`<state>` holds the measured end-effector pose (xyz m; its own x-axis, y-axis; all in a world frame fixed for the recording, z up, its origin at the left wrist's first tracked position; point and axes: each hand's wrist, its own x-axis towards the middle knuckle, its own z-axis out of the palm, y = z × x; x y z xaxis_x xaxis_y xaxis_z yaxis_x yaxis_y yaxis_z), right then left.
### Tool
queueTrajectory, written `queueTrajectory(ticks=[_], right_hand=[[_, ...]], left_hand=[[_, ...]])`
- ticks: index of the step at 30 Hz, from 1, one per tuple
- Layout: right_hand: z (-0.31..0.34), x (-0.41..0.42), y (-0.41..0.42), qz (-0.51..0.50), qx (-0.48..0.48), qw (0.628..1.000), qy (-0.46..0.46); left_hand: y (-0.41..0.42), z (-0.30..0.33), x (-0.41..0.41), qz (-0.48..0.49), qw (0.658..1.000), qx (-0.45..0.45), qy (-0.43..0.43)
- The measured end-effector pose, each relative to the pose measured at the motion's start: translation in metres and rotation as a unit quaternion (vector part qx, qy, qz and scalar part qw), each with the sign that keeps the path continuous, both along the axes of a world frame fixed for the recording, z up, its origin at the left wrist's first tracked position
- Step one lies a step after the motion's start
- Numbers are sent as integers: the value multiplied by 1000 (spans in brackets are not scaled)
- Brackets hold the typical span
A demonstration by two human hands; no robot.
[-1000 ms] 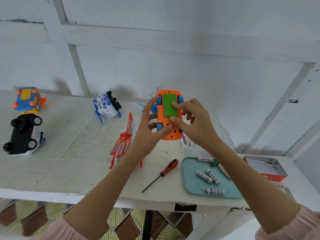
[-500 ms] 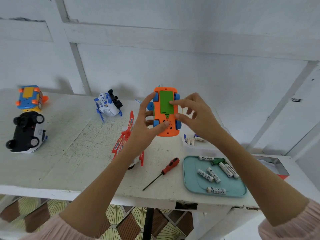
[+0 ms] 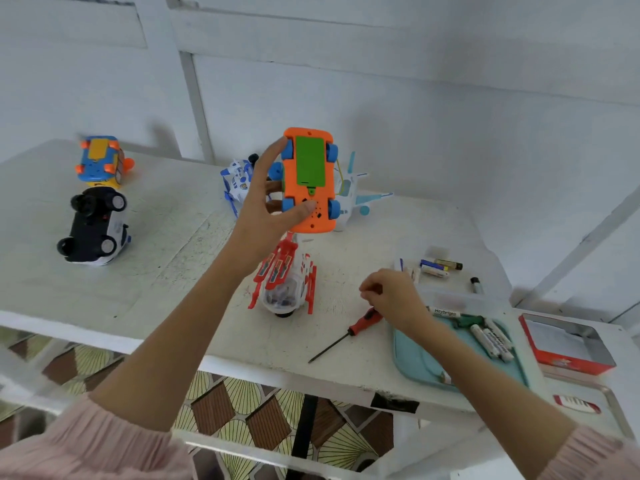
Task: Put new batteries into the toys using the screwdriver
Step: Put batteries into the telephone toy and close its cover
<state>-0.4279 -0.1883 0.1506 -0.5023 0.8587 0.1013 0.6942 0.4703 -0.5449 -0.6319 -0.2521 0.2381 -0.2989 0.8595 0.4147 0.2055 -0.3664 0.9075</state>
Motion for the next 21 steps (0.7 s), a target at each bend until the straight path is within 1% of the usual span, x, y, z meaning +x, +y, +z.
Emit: queueTrajectory(ticks=[6, 10, 18, 21], right_hand=[[-17, -14, 13, -62, 3, 997, -51], [-21, -16, 18, -86, -2, 995, -51], [-24, -19, 21, -67, 10, 996, -55], [-20, -18, 17, -54, 9, 998, -30]], left_hand=[[-4, -6, -5, -2, 1000, 5, -2], [-3, -6, -5, -1, 1000, 10, -9], [1, -13, -5, -15, 1000, 8, -12], [3, -15, -3, -8, 1000, 4, 5]])
